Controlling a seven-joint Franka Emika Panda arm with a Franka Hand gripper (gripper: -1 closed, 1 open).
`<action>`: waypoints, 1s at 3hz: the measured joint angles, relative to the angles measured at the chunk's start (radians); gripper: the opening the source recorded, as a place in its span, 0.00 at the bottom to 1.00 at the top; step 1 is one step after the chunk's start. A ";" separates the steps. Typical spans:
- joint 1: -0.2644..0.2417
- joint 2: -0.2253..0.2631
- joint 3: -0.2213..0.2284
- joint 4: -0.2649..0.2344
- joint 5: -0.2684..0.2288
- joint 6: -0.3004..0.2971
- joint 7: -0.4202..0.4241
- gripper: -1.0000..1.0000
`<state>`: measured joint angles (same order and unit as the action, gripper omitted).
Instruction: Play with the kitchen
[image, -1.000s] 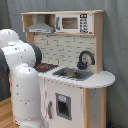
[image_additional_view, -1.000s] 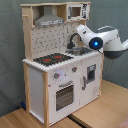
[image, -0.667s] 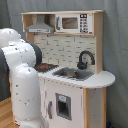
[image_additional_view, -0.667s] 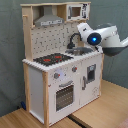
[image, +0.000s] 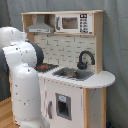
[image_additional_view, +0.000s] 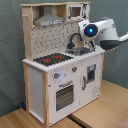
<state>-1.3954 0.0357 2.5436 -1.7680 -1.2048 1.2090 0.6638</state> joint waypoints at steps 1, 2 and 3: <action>-0.028 0.001 -0.024 0.032 0.060 0.038 0.069 1.00; -0.059 0.002 -0.057 0.051 0.122 0.096 0.128 1.00; -0.085 0.008 -0.090 0.054 0.182 0.155 0.186 1.00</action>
<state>-1.4808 0.0437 2.4536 -1.7142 -1.0232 1.3637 0.8495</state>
